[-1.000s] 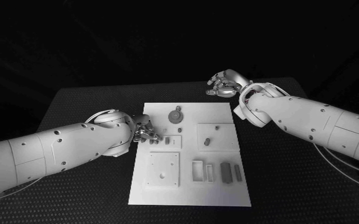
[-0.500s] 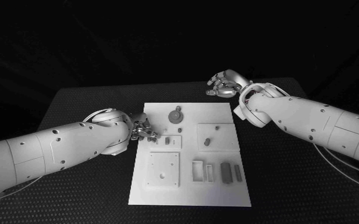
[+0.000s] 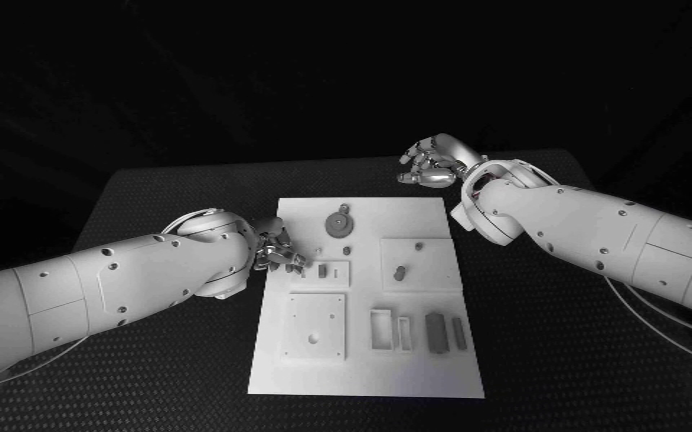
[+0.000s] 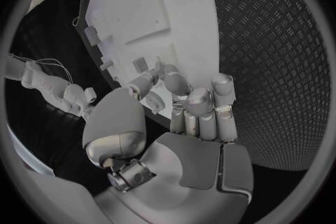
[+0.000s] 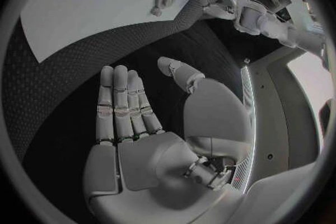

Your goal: Assemble the parts on the task board

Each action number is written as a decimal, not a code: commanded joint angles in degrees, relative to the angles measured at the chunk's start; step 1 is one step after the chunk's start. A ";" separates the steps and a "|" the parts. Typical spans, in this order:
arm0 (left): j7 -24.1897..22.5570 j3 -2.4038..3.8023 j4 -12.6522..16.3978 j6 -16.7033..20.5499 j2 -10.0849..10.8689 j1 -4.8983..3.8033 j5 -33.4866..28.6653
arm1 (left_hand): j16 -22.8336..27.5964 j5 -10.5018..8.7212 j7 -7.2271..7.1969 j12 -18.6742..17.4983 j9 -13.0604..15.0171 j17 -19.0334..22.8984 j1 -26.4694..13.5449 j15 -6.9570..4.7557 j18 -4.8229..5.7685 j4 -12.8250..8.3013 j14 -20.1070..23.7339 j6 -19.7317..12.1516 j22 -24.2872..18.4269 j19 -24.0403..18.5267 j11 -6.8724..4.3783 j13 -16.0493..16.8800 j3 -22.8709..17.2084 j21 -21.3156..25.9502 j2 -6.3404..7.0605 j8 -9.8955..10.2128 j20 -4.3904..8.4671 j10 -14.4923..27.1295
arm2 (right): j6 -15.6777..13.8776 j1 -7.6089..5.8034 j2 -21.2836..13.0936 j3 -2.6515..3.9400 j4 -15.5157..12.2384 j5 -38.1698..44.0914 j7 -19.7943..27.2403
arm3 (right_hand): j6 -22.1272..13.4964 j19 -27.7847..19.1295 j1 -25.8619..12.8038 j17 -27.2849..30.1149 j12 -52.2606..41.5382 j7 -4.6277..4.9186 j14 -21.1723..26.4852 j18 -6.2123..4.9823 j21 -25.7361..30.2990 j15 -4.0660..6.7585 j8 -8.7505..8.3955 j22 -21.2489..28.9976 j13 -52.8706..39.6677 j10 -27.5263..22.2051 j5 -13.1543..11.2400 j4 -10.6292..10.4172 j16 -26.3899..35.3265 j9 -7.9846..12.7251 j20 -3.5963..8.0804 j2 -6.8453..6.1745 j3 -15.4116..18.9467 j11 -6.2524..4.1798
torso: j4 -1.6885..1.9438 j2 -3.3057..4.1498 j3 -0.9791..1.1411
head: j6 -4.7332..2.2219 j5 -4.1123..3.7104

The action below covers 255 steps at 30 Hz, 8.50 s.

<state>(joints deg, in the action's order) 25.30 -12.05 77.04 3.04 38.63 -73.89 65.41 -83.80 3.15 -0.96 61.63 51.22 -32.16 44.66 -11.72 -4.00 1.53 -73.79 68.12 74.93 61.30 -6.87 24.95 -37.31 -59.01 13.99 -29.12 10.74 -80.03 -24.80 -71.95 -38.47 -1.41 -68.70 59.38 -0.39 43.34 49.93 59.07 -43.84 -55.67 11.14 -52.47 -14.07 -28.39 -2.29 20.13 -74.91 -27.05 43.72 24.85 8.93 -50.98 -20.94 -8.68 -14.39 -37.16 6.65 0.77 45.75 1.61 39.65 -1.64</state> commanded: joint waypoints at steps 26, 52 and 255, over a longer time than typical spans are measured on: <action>-0.51 0.29 0.74 0.20 0.24 0.07 -3.21 | 1.68 3.89 0.33 -2.05 -0.11 0.89 4.04 0.11 -0.70 -3.81 0.65 -1.03 0.42 -1.09 0.63 -0.35 2.68 0.85 -4.07 1.27 4.63 0.28 | 0.63 0.04 0.00 0.02 -0.05 0.24 0.46 | -0.44 0.09 -0.31 0.08 -0.41 1.00 0.40 -0.93 0.37 -0.06 0.23 -1.35 0.18 -0.46 0.22 -0.01 -0.28 0.11 -0.24 0.19 0.44 -0.10 | 0.03 -0.04 0.03 | -0.20 0.19; -6.67 2.79 0.35 4.63 1.56 0.03 -17.38 | 4.17 4.70 1.44 -5.86 2.48 1.50 8.85 0.72 0.57 -15.74 1.70 -2.55 0.37 -2.32 1.38 1.61 1.65 2.80 -12.89 5.63 4.18 1.45 | 0.77 0.09 -0.16 0.02 0.02 0.10 0.72 | -0.44 0.10 -0.22 0.11 -0.46 0.99 0.40 -0.93 0.38 -0.05 0.25 -1.36 0.24 -0.46 0.27 0.04 -0.30 0.12 -0.22 0.28 0.40 -0.10 | -0.06 -0.03 0.04 | -0.76 0.34; -27.19 2.47 0.65 -0.13 1.06 0.06 -41.64 | 4.05 1.06 5.47 -0.24 -13.36 4.10 -2.73 3.79 2.92 -12.30 13.95 -7.98 0.90 -11.23 4.93 -0.96 13.68 8.25 -8.30 19.66 2.55 14.37 | -5.47 4.79 6.27 -1.05 -9.89 3.22 4.77 | 14.56 5.72 3.59 -11.09 -15.18 -5.44 -4.04 -0.93 -27.37 6.68 2.50 -1.10 -19.54 7.10 -16.24 6.94 -22.47 -14.20 6.33 5.76 -11.42 -6.61 | -0.04 0.05 0.07 | -6.71 -0.01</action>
<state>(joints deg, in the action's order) -1.84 -9.63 77.55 5.92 39.75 -73.80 18.60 -79.44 4.19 4.48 61.24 37.83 -28.09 42.23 -7.85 -0.86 -10.71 -60.09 60.27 74.92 50.54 -1.92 24.02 -23.85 -51.02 5.63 -9.60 6.74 -66.11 -31.95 -67.17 -32.10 -2.47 -78.38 62.62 3.26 57.05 55.86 62.72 -54.93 -71.21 5.13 -56.48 -14.17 -55.45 4.38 22.22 -74.92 -46.50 50.47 8.82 15.51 -73.21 -34.64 -2.33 -9.09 -48.63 -0.10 0.71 45.78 1.69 32.79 -1.59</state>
